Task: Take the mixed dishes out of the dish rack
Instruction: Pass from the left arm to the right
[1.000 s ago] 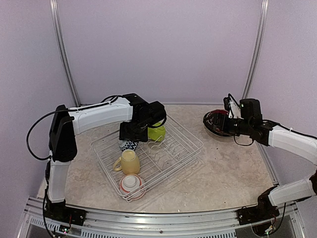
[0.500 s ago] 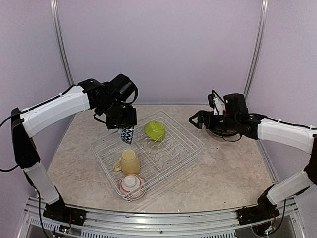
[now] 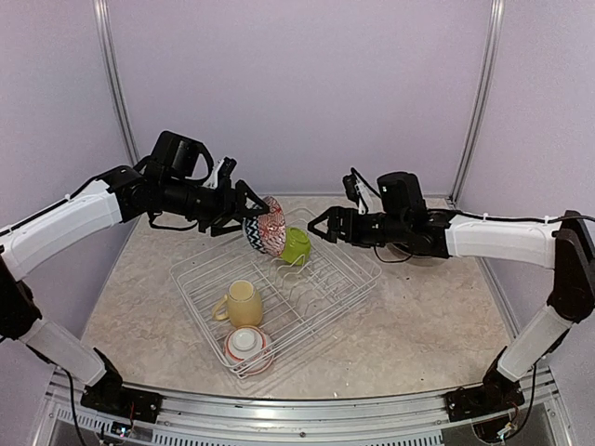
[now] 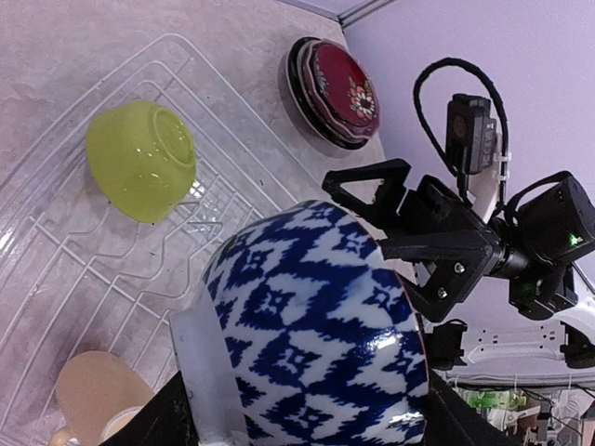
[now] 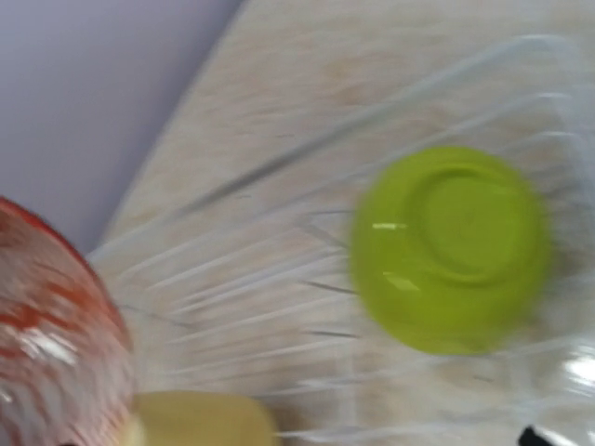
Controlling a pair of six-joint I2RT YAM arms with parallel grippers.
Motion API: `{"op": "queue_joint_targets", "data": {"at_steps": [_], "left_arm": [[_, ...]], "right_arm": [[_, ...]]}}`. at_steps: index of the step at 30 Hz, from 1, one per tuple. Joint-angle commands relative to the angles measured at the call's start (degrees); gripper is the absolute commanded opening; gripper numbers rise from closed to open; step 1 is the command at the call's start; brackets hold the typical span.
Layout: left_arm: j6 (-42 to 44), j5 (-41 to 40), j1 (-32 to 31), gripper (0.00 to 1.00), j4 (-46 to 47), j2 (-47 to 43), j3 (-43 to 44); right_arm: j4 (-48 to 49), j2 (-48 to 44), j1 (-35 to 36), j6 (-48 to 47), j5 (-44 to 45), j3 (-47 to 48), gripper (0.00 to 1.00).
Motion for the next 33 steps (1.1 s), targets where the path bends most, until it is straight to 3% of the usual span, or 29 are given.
{"op": "queue_joint_targets", "data": {"at_steps": [1,5,12,19,25,26,30,33], "left_arm": [[-0.9,10.5,0.2,0.48,10.9,-0.5,-2.1],[-1.6,12.5,0.1,0.48,12.5,0.1,-2.1],[-2.6,14.0,-1.0,0.47,13.6,1.9,-1.7],[-2.4,14.6,-1.6,0.46,12.9,3.9,0.0],[-1.7,15.8,-1.7,0.47,12.2,4.9,1.4],[-1.3,15.9,-1.7,0.48,11.9,5.0,1.6],[0.4,14.6,-1.6,0.61,11.1,4.1,1.4],[2.3,14.3,-1.4,0.86,11.0,1.6,0.8]], "right_arm": [[8.9,3.4,2.1,4.3,-6.3,1.6,1.0],[13.7,5.5,2.9,7.5,-8.6,1.2,0.98],[21.1,7.7,3.1,12.5,-11.6,-0.3,0.75],[24.8,8.1,3.4,14.7,-12.2,-1.8,0.41],[25.6,7.4,3.4,15.0,-12.1,-2.4,0.01],[25.0,7.1,3.4,14.7,-11.7,-2.4,0.0],[21.8,5.1,3.3,12.6,-9.6,-2.0,0.0],[18.7,3.0,3.3,10.5,-7.3,-1.8,0.0]]}}
